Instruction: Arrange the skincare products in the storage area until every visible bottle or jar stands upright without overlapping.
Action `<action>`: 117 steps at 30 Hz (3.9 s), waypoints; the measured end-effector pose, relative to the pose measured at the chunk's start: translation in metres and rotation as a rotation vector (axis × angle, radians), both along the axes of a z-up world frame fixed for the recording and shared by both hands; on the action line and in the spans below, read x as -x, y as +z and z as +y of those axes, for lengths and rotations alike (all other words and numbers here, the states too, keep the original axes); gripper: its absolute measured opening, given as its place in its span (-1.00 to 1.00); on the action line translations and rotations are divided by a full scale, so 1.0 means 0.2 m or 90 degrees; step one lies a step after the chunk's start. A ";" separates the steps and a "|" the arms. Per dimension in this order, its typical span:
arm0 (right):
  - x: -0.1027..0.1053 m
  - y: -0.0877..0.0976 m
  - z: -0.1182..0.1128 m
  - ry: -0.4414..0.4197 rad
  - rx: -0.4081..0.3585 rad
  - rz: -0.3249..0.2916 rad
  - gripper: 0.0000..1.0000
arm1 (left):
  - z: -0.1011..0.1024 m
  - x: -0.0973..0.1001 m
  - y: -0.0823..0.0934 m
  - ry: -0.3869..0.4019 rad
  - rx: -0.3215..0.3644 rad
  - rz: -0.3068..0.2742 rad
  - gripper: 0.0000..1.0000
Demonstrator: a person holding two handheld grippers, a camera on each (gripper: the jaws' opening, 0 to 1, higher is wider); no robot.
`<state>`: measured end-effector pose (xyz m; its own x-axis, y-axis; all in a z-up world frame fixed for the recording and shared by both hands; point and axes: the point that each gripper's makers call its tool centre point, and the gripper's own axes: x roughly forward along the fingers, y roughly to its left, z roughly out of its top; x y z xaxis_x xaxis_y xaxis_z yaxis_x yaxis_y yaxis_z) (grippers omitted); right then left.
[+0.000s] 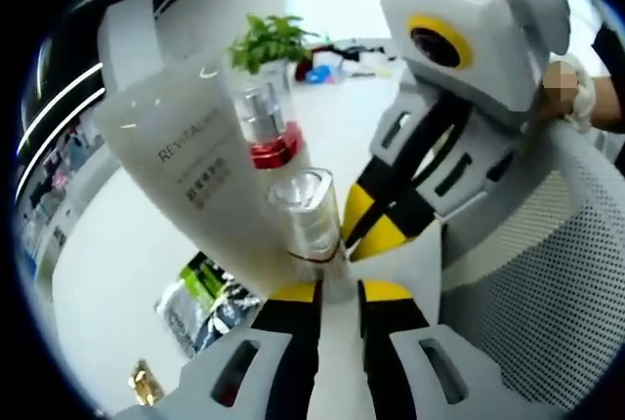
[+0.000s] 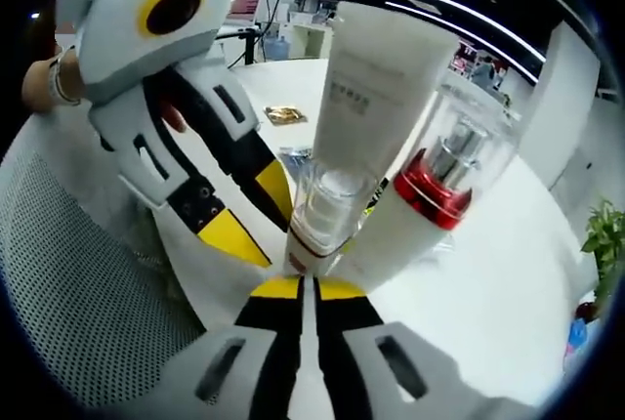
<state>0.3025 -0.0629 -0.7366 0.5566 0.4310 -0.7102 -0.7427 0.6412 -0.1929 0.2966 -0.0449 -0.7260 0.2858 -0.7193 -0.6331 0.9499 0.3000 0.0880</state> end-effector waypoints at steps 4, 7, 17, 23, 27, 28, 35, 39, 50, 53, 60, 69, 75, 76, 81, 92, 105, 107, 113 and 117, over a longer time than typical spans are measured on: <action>0.00 0.00 0.00 0.000 -0.004 -0.002 -0.94 | 0.00 0.00 0.00 0.001 -0.002 -0.001 -0.79; -0.01 0.00 0.01 -0.001 -0.006 0.001 -0.94 | 0.01 -0.01 0.01 0.003 0.000 -0.001 -0.80; 0.00 -0.02 0.01 0.005 0.004 0.006 -0.93 | 0.02 0.00 0.00 0.000 -0.006 0.000 -0.80; 0.00 -0.03 0.02 0.017 0.010 0.005 -0.94 | 0.03 0.02 -0.01 -0.005 -0.013 -0.002 -0.81; 0.00 -0.03 0.02 0.019 0.016 0.003 -0.96 | 0.01 0.04 -0.01 -0.016 -0.009 0.001 -0.81; 0.00 -0.03 0.02 0.019 0.016 0.002 -0.96 | 0.01 0.04 -0.01 -0.018 -0.010 0.000 -0.81; -0.01 -0.04 0.01 0.017 0.023 -0.001 -0.95 | 0.00 0.05 -0.01 -0.021 -0.009 0.003 -0.81; -0.02 -0.02 0.00 0.005 0.013 -0.005 -0.93 | 0.03 0.04 -0.02 -0.017 -0.017 0.002 -0.80; -0.02 -0.02 0.02 0.009 0.000 0.004 -0.87 | 0.12 -0.01 -0.04 0.001 -0.043 0.002 -0.80; -0.02 -0.02 0.02 0.018 0.008 0.004 -0.83 | 0.14 -0.03 -0.01 -0.002 -0.052 -0.020 -0.77; 0.02 0.05 0.00 -0.002 -0.033 0.004 -0.66 | 0.25 -0.04 0.07 0.034 -0.055 -0.001 -0.62; 0.11 0.14 -0.03 -0.025 -0.041 0.010 -0.38 | 0.50 -0.06 0.25 0.155 -0.010 -0.027 -0.32; 0.13 0.25 -0.04 -0.040 -0.049 -0.017 -0.10 | 0.59 -0.02 0.32 0.192 0.017 -0.027 -0.02; 0.13 0.27 -0.04 -0.046 -0.050 -0.020 -0.04 | 0.61 -0.01 0.33 0.198 0.022 -0.024 0.04; 0.12 0.36 -0.06 -0.084 -0.071 -0.027 0.32 | 0.71 0.00 0.38 0.256 0.052 -0.015 0.31; 0.11 0.43 -0.10 -0.123 -0.074 -0.031 0.81 | 0.84 0.02 0.41 0.304 0.083 -0.013 0.63; 0.10 0.45 -0.03 -0.083 -0.064 -0.029 0.92 | 0.86 0.05 0.40 0.330 0.097 -0.017 0.93; 0.10 0.45 -0.03 -0.078 -0.062 -0.030 0.93 | 0.87 0.05 0.41 0.335 0.103 -0.018 0.94; 0.08 0.48 -0.04 -0.060 -0.055 -0.036 0.93 | 0.86 0.05 0.40 0.340 0.104 -0.015 0.94; 0.06 0.49 -0.07 -0.044 -0.046 -0.038 0.92 | 0.86 0.05 0.41 0.341 0.102 -0.018 0.94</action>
